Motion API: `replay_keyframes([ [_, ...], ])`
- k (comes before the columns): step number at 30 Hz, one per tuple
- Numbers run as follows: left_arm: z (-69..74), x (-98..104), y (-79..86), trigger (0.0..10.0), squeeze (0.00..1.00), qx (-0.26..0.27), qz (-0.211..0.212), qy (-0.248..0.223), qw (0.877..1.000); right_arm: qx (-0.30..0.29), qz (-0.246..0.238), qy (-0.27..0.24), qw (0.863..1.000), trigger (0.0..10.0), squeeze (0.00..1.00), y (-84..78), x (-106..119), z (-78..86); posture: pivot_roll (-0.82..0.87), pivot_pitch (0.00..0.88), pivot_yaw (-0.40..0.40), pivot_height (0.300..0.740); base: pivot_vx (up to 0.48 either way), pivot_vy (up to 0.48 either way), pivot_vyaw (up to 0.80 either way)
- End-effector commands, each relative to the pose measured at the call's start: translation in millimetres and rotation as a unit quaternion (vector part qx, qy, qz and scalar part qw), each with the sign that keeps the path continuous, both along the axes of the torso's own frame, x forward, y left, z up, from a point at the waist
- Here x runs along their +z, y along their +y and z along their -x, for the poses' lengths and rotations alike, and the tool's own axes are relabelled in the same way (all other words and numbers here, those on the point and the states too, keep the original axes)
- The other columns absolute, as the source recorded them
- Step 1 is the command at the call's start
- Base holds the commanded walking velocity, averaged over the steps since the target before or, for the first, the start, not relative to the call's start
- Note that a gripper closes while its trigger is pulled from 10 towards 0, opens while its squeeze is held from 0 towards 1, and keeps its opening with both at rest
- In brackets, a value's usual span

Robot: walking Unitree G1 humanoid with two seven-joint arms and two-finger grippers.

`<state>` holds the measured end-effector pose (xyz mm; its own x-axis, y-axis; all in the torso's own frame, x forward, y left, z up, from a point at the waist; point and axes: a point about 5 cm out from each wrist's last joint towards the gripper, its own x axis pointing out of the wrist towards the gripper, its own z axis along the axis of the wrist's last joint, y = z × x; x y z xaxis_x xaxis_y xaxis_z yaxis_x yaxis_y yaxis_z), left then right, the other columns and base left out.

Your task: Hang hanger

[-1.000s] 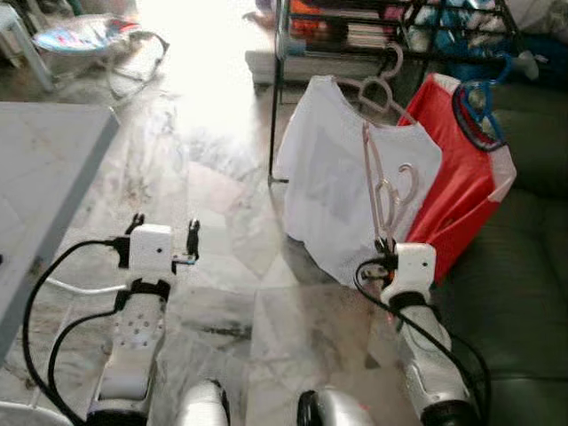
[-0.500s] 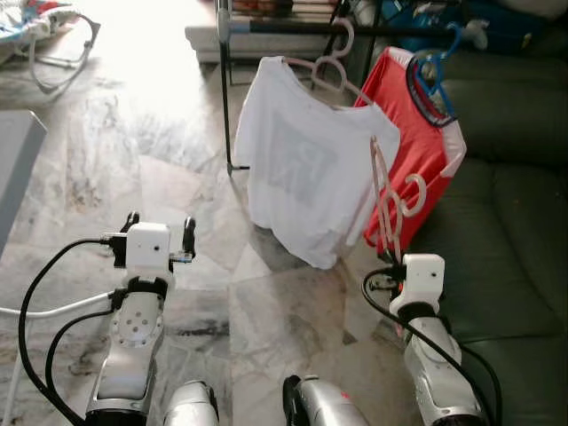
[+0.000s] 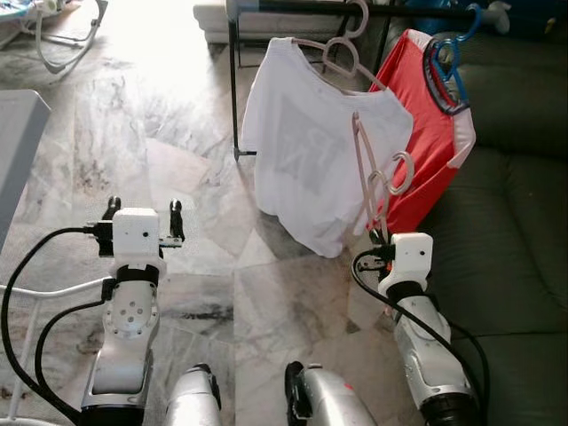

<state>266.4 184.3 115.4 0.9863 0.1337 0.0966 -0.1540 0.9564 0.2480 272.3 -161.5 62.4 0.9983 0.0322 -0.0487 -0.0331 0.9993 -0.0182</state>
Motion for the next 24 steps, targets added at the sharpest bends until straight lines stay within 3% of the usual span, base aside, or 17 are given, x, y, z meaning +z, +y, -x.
replay_keyframes([
  [1,0.6,-8.1,-4.1,10.0,0.00,-0.008,-0.002,0.023,1.000,-0.017,-0.001,0.000,1.000,10.0,0.00,-4.2,-1.7,7.3,0.01,0.278,0.008,0.740,0.000,0.000,0.00],
  [7,-10.4,-3.6,-21.3,10.0,0.00,-0.058,-0.029,0.015,0.998,-0.055,-0.008,0.005,0.998,10.0,0.00,-13.0,-6.6,17.5,-0.03,0.280,0.031,0.740,0.000,0.000,0.00],
  [11,-7.0,-5.6,-28.0,10.0,0.00,-0.070,-0.047,0.007,0.996,-0.062,-0.006,0.011,0.998,10.0,0.00,-18.3,-7.5,21.0,-0.04,0.282,-0.011,0.740,0.000,0.000,0.00],
  [12,-0.2,-11.0,-31.1,10.0,0.00,-0.085,-0.059,0.009,0.995,-0.058,-0.004,0.019,0.998,10.0,0.00,-20.4,-9.7,23.8,-0.04,0.285,-0.026,0.740,0.000,0.000,0.00],
  [14,6.2,-15.9,-31.4,10.0,0.00,-0.090,-0.068,0.015,0.994,-0.055,-0.001,0.027,0.998,10.0,0.00,-22.2,-11.9,26.6,-0.04,0.291,-0.041,0.740,0.000,0.000,0.00],
  [15,13.2,-21.5,-30.3,10.0,0.00,-0.089,-0.065,0.030,0.994,-0.037,0.029,0.029,0.998,10.0,0.00,-24.1,-12.8,30.1,-0.04,0.288,-0.044,0.740,0.000,0.000,0.00],
  [18,16.4,-22.5,-27.9,10.0,0.00,-0.079,-0.064,0.035,0.994,-0.026,0.053,0.029,0.998,10.0,0.00,-25.9,-11.6,32.1,-0.04,0.290,-0.047,0.740,0.000,0.000,0.52],
  [24,15.9,-16.2,-15.6,10.0,0.00,-0.033,-0.061,0.026,0.997,-0.013,0.041,0.021,0.999,10.0,0.00,-21.7,-6.7,24.8,-0.01,0.307,-0.051,0.740,0.000,0.000,0.78],
])
